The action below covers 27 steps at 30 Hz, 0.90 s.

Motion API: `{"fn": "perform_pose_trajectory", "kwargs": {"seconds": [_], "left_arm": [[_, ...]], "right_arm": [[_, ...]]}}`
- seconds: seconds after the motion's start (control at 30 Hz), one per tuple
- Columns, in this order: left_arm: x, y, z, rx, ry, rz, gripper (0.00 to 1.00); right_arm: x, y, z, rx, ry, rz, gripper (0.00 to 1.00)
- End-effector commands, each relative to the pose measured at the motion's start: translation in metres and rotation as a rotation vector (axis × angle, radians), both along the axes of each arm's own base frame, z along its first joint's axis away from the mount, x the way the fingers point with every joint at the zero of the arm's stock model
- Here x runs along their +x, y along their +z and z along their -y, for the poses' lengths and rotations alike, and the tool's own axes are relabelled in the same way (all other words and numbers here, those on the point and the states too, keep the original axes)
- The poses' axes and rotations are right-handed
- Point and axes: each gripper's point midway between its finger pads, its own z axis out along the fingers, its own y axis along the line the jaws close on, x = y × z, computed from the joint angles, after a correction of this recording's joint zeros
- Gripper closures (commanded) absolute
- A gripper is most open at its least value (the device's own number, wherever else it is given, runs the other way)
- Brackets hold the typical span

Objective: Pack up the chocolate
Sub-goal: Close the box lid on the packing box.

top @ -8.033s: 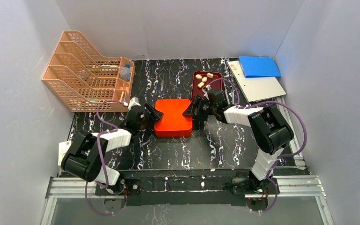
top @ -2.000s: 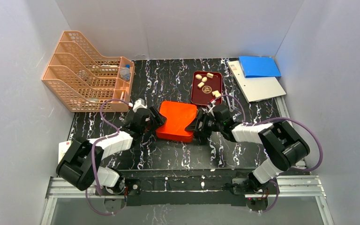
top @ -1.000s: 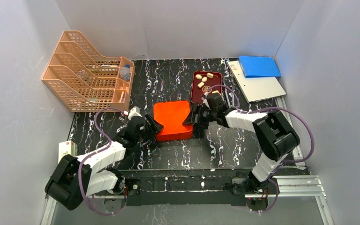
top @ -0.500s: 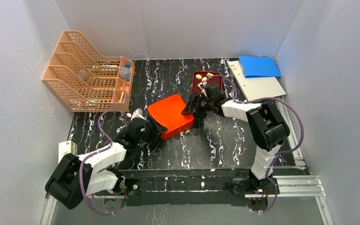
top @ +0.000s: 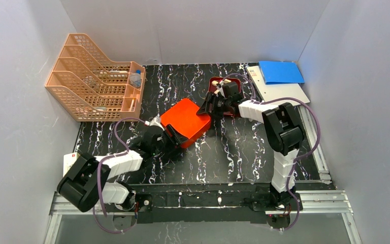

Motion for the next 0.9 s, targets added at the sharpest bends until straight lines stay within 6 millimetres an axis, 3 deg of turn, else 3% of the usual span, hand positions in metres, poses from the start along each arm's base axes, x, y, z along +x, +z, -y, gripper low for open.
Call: {"fn": "perform_pose_trajectory", "kwargs": {"seconds": [0.0,0.23,0.47,0.63,0.87], "left_arm": [[-0.010,-0.014,0.012,0.021,-0.065,-0.055,0.42],[-0.005,-0.002,0.017,0.043,-0.089,-0.024,0.41],[0.000,0.023,0.011,0.071,-0.083,0.037,0.39],[0.003,0.037,0.010,0.082,-0.085,0.064,0.38],[-0.005,0.040,0.007,0.078,-0.095,0.061,0.37]], "right_arm": [[0.003,-0.025,0.017,-0.091,-0.013,-0.034,0.26],[0.038,0.015,0.030,-0.042,-0.076,0.101,0.25],[0.065,0.055,0.044,-0.011,-0.115,0.207,0.23],[0.072,0.073,0.049,0.003,-0.126,0.236,0.22],[0.065,0.075,0.053,0.004,-0.123,0.229,0.19]]}}
